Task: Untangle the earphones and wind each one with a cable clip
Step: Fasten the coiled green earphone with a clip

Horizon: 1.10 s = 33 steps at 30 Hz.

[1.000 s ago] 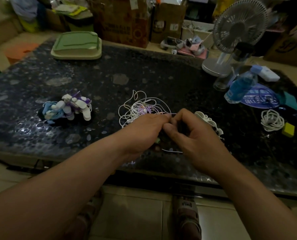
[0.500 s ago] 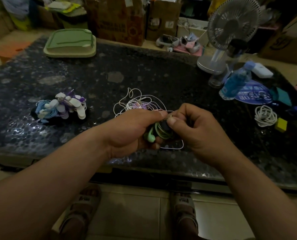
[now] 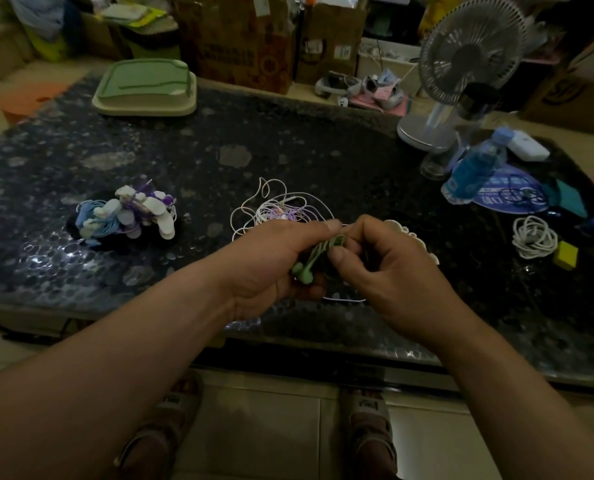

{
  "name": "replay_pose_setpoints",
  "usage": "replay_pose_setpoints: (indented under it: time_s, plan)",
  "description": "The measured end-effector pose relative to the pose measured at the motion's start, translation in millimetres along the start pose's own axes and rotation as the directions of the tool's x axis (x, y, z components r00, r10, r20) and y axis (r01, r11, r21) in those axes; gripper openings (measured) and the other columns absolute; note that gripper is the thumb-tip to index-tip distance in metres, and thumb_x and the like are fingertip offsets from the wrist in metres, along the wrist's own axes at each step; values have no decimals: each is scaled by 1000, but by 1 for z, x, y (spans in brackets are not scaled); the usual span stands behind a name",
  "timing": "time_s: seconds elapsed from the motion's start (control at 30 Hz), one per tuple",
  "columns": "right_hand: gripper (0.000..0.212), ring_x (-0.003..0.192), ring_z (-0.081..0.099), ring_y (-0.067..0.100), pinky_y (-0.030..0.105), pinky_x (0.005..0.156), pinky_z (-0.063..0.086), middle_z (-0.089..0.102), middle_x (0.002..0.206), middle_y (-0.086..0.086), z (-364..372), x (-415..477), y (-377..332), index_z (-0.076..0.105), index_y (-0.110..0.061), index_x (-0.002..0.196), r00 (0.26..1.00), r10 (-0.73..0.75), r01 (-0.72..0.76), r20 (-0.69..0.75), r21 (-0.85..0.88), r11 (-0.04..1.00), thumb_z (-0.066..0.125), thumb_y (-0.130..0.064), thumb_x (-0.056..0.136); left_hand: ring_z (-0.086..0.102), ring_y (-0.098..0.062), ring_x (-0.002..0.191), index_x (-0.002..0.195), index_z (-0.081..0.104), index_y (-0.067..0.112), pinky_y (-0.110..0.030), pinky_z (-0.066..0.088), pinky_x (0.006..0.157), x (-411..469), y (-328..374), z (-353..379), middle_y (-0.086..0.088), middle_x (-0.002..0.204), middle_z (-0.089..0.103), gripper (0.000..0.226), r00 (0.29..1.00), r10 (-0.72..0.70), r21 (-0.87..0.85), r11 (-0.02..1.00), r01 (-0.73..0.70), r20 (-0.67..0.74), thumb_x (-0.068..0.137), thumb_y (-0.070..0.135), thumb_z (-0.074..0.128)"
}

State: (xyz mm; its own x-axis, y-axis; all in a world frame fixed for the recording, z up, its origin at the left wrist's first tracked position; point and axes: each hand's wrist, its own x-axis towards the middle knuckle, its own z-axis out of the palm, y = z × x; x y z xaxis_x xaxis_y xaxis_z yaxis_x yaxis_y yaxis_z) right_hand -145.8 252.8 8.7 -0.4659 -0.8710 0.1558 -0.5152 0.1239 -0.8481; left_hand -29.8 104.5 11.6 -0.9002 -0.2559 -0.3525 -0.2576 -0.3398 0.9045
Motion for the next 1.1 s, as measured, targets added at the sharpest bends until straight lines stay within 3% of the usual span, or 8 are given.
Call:
replay_pose_setpoints:
  time_s: [0.13,0.47,0.57,0.67,0.77,0.87,0.97,1.1]
  plan:
    - [22,75,60,22,52,68,54,60,80,-3,1,-1,3,54,-20,80,1000,-24,24,15,-36,999,69,-29,94,66,-8,77,90,79,20,-27,55,67,2,-3,-3,3,85,72,27,1000,-13,40,999,12,28,102,35,60]
    - [23,88,71,24,53,73,59,72,95,4,0,0,2,60,-21,85,1000,18,-16,21,-63,998,72,-40,87,68,-17,88,116,68,10,-36,61,80,4,-8,-4,-5,97,70,23,983,-120,-202,968,146,139,102,21,54]
    - [24,88,69,36,57,74,58,72,94,13,-5,0,-1,59,-18,85,997,70,-70,21,33,997,74,-35,91,68,-21,97,127,62,6,-37,59,82,6,-9,-5,-10,110,69,35,980,-124,-237,959,158,154,100,23,49]
    - [21,90,67,40,44,75,60,70,97,24,-9,1,-2,57,-10,85,994,108,-105,-6,170,980,69,-22,97,62,-29,114,141,55,0,-36,54,84,7,-8,-6,-16,122,66,49,983,-111,-234,962,143,148,100,25,46]
    - [21,80,66,25,28,69,58,68,98,29,-8,3,-4,53,-2,84,992,126,-120,-12,231,966,66,-11,98,59,-30,119,144,50,-4,-32,55,77,6,-7,-6,-17,125,64,53,984,-99,-226,965,131,148,100,25,46]
    - [22,83,65,20,23,69,57,66,100,31,-7,4,-5,50,-4,81,990,139,-133,-4,275,952,63,-3,99,61,-28,117,146,49,-4,-31,57,75,7,-6,-10,-17,124,66,55,982,-93,-223,966,128,162,99,24,49]
    - [28,84,68,23,25,71,58,68,100,27,-7,6,-5,47,-10,77,993,118,-115,-3,235,965,62,-1,99,65,-26,114,144,52,-3,-32,58,75,6,-6,-11,-16,122,67,62,984,-88,-195,974,118,157,90,27,58]
    - [25,94,63,45,39,72,61,63,98,32,-2,6,-4,42,3,81,990,124,-111,-68,173,979,61,-2,97,66,-27,111,137,59,-2,-32,57,74,7,-7,-9,-15,116,69,50,991,-71,-150,985,88,116,95,24,57]
